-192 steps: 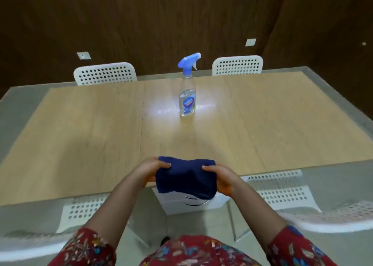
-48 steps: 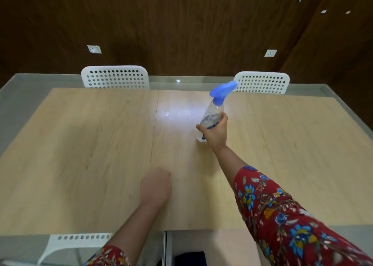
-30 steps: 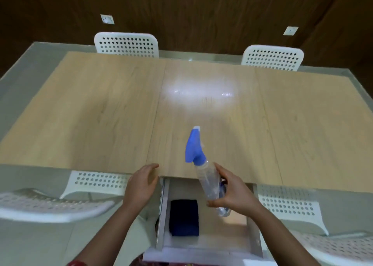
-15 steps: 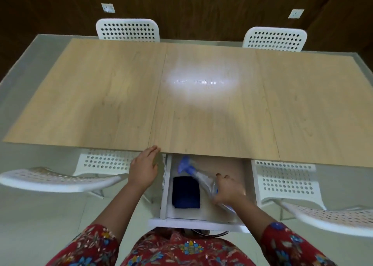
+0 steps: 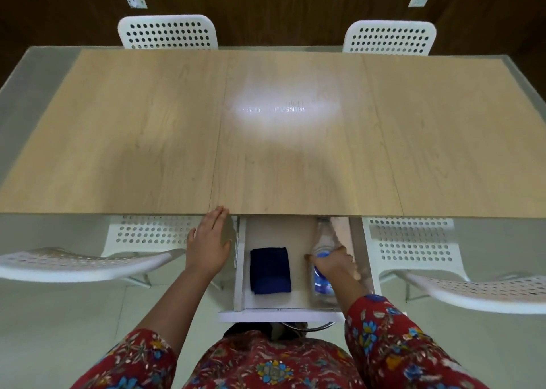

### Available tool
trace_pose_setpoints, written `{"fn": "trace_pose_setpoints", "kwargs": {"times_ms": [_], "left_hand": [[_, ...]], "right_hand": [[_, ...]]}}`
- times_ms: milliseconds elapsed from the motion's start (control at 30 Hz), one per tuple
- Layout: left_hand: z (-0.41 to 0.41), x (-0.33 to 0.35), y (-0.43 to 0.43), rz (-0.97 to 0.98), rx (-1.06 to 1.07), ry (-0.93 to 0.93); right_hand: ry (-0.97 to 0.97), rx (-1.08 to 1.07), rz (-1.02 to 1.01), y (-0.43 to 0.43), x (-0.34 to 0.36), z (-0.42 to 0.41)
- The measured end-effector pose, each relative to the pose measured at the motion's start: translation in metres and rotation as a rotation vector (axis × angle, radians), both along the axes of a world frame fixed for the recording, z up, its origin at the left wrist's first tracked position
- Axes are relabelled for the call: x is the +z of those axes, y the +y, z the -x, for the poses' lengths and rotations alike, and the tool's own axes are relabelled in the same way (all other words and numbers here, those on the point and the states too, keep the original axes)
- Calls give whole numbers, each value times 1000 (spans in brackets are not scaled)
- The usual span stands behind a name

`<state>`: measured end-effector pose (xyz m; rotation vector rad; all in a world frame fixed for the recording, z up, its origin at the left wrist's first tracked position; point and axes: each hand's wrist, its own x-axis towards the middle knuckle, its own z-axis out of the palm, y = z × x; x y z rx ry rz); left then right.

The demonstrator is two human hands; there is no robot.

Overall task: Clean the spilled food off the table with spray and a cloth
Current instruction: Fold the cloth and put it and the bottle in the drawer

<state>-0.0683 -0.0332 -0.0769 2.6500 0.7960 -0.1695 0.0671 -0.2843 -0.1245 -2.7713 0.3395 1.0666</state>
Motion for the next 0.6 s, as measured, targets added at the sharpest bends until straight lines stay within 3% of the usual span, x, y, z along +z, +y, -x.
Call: {"fn": "trace_pose_setpoints", "kwargs": {"times_ms": [267,333,400,433,500,600], "left_hand": [[-1,1,0,-19,-3,36],[-1,0,-2,-23,-6,35],[-2,-1,-3,-21,-2,23],[-3,-1,-3,-15,3,17],[-3,-4,-6,-7,4,6],[-2,-6,-7,13,15,-9]], "right_hand": [[-38,98,-59,-5,1,7],[-117,170,-229,-13,13,12],[-203,208,-521,-24,32,23],[-153,182,-660,-31,47,30],[137,131,-862,-51,74,48],[520,264,-843,-75,95,71]]}}
